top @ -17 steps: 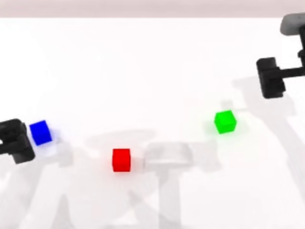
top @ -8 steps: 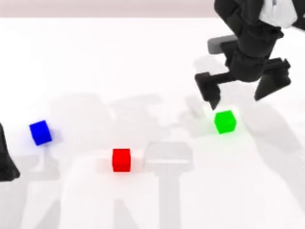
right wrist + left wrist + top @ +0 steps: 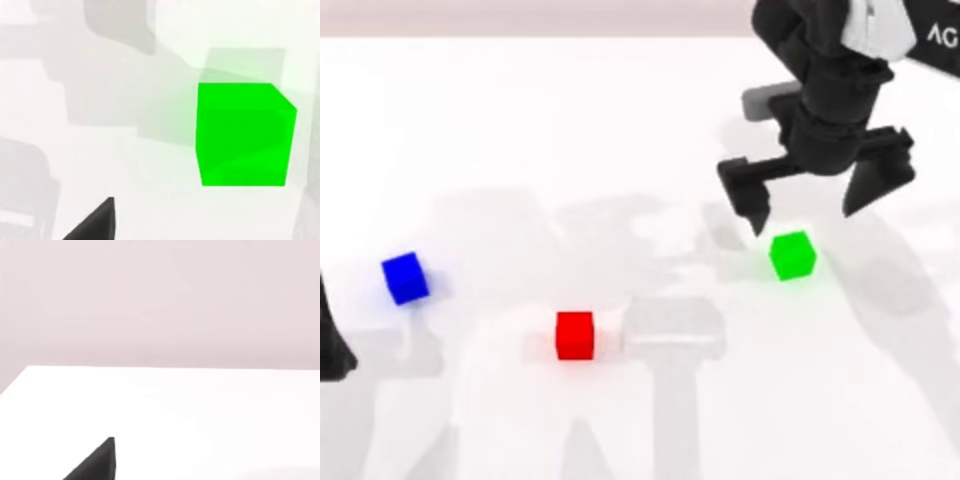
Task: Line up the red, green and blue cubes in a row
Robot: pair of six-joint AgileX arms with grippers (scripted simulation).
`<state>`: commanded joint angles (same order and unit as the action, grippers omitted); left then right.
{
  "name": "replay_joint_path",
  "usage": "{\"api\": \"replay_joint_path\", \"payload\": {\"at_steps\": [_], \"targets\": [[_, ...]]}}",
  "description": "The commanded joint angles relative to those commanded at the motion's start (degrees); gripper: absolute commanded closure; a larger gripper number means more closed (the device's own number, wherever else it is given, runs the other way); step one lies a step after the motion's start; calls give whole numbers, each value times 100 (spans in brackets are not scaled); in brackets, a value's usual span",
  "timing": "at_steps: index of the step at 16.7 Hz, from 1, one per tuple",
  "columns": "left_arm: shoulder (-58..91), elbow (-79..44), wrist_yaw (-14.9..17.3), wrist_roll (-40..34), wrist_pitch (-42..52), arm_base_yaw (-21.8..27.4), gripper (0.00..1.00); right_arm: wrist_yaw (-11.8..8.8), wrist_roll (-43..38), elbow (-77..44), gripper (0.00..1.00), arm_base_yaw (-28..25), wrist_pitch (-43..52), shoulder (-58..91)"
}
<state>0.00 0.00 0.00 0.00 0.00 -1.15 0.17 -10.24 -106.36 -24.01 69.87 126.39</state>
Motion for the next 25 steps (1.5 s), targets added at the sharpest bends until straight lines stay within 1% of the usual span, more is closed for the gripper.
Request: {"api": "replay_joint_path", "payload": {"at_steps": [3, 9, 14, 25], "targets": [[0, 0, 0, 0, 0, 0, 0, 1, 10, 191, 0, -15, -231, 66], [0, 0, 0, 0, 0, 0, 0, 5, -15, 1000, 0, -36, -1451, 434], [0, 0, 0, 0, 0, 0, 0, 5, -18, 1077, 0, -39, -1546, 477], [0, 0, 0, 0, 0, 0, 0, 5, -18, 1077, 83, -39, -1546, 477]]}}
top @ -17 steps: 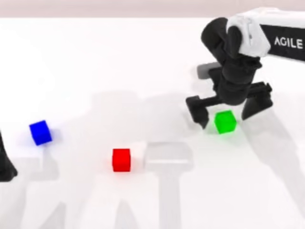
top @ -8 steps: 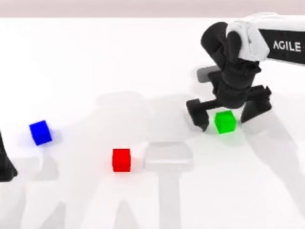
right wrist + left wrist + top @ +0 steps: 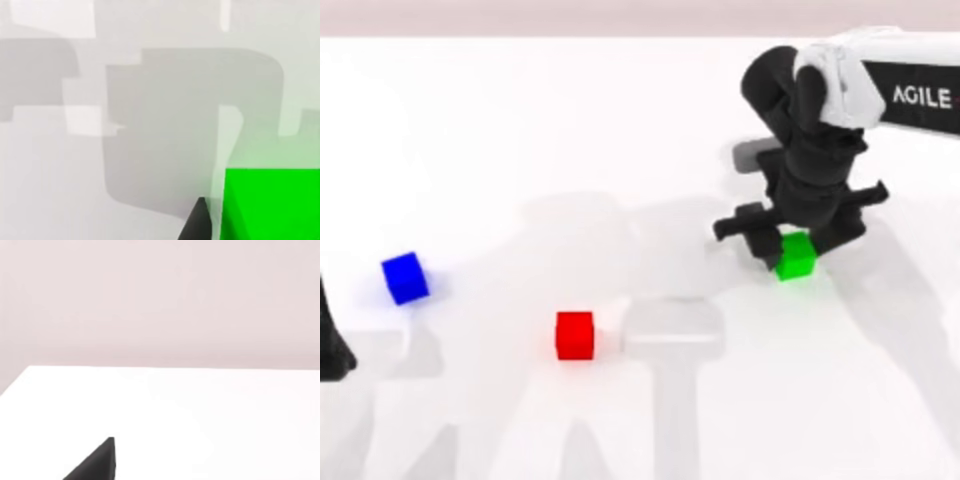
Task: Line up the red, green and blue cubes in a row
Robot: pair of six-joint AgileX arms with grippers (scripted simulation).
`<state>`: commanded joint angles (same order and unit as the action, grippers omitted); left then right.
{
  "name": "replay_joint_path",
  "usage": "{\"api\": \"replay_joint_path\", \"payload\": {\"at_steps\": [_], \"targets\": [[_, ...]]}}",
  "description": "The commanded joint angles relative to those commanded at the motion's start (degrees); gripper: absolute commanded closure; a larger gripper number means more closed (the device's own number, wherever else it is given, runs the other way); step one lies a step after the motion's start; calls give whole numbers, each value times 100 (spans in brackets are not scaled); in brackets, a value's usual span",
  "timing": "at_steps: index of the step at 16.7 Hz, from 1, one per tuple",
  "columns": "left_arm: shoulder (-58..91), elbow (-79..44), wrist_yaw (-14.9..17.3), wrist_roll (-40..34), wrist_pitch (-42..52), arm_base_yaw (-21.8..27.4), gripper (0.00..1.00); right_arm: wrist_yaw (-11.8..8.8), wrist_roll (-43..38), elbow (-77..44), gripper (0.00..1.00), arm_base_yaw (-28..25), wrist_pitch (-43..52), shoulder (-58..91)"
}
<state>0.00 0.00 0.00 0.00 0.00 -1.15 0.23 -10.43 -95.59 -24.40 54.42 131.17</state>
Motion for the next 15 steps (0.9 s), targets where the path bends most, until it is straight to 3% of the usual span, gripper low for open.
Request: {"api": "replay_joint_path", "payload": {"at_steps": [2, 3, 15], "targets": [[0, 0, 0, 0, 0, 0, 0, 0, 0, 0, 98, 0, 0, 0], [0, 0, 0, 0, 0, 0, 0, 0, 0, 0, 100, 0, 0, 0], [0, 0, 0, 0, 0, 0, 0, 18, 7, -351, 100, -2, 441, -210]]}}
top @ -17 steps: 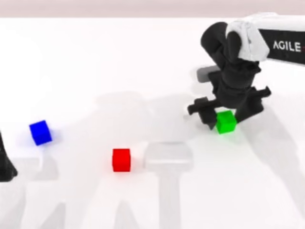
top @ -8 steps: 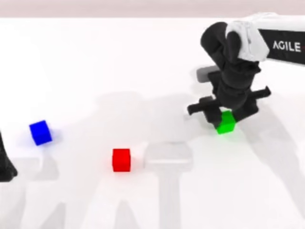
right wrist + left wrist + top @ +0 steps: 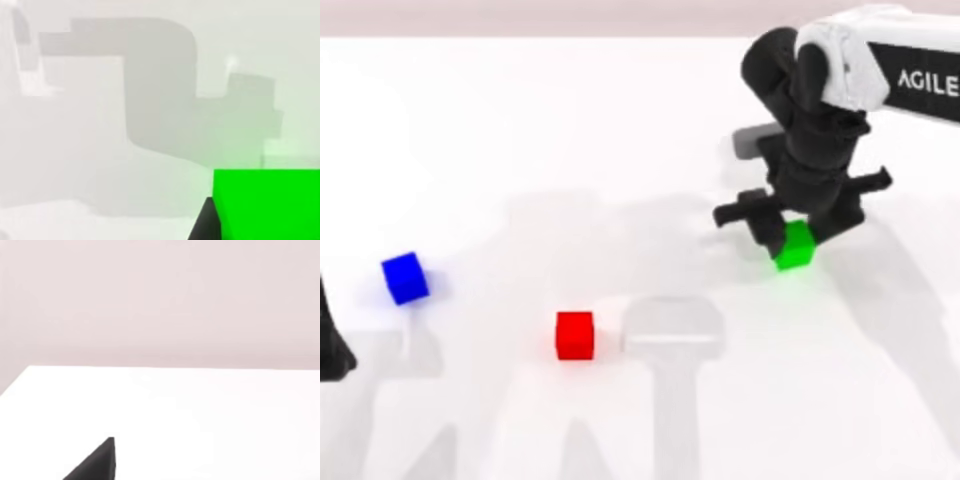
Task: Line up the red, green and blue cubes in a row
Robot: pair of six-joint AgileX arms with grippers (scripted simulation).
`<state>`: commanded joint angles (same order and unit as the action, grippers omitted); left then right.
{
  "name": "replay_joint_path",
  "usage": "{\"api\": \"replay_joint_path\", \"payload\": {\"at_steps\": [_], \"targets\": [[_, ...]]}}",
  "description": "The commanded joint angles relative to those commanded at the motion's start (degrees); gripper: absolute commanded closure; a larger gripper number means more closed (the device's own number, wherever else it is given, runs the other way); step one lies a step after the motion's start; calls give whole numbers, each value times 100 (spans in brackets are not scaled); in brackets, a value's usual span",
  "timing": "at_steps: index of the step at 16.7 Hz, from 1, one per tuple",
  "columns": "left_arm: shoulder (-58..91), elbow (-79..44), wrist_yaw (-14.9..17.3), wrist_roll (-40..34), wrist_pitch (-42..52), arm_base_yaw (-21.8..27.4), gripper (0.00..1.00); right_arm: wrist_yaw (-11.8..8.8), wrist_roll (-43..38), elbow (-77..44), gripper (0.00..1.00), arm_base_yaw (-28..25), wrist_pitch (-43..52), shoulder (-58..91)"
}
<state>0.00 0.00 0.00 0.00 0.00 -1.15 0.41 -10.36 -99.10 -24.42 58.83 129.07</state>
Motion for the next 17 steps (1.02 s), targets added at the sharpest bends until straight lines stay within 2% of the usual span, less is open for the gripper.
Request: {"api": "replay_joint_path", "payload": {"at_steps": [5, 11, 14, 17], "targets": [[0, 0, 0, 0, 0, 0, 0, -4, 10, -612, 100, -29, 912, -263], [0, 0, 0, 0, 0, 0, 0, -4, -80, -660, 100, -67, 964, -269], [0, 0, 0, 0, 0, 0, 0, 6, -645, -716, 100, -436, 1038, -279], [0, 0, 0, 0, 0, 0, 0, 18, -1706, -722, 100, -994, 1146, -331]]}}
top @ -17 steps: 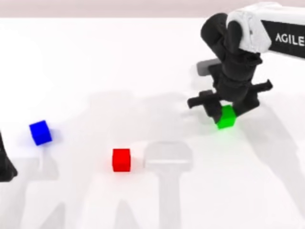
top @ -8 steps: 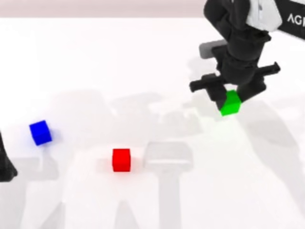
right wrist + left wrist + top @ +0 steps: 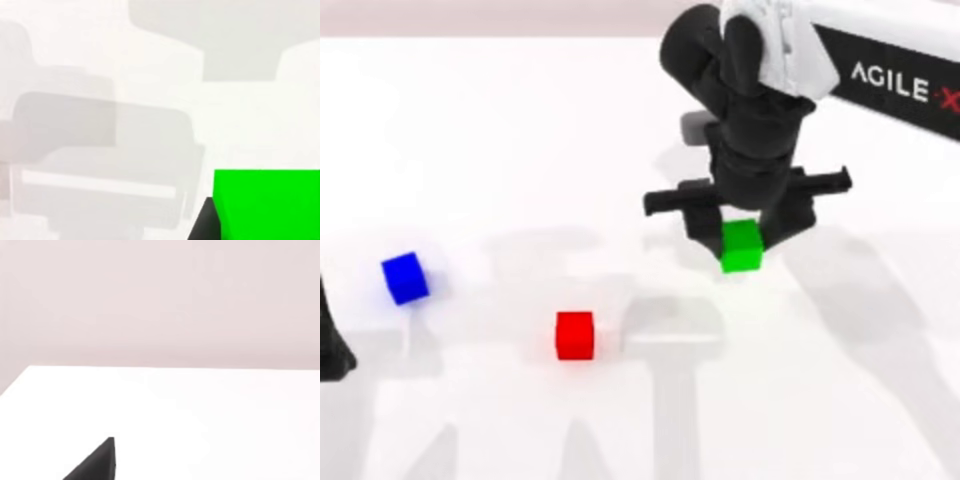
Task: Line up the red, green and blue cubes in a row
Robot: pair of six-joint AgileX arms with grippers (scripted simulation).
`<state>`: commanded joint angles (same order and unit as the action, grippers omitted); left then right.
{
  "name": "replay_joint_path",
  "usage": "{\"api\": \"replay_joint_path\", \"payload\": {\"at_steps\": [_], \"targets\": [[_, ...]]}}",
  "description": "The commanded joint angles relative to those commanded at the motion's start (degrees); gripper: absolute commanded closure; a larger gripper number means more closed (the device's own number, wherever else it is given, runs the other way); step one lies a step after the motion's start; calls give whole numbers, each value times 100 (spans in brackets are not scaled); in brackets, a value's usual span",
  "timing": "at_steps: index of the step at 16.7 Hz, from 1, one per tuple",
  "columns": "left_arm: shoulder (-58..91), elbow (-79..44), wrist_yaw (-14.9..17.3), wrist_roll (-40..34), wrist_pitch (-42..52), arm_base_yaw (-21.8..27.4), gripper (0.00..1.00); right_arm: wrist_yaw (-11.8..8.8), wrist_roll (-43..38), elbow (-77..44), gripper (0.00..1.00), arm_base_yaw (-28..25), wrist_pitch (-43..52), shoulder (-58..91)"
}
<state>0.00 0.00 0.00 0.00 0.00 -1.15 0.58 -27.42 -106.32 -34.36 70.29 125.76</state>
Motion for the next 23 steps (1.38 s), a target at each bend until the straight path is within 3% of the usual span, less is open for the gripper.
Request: {"api": "replay_joint_path", "payload": {"at_steps": [4, 7, 13, 19, 23], "targets": [[0, 0, 0, 0, 0, 0, 0, 12, -1366, 27, 100, -757, 122, -116], [0, 0, 0, 0, 0, 0, 0, 24, -1824, 49, 100, -1076, 131, -226], [0, 0, 0, 0, 0, 0, 0, 18, -1852, 134, 100, -1082, 23, -194], [0, 0, 0, 0, 0, 0, 0, 27, -1870, 1013, 100, -1105, -1149, 45], [0, 0, 0, 0, 0, 0, 0, 29, -1873, 1142, 100, -1114, -1287, 90]]}}
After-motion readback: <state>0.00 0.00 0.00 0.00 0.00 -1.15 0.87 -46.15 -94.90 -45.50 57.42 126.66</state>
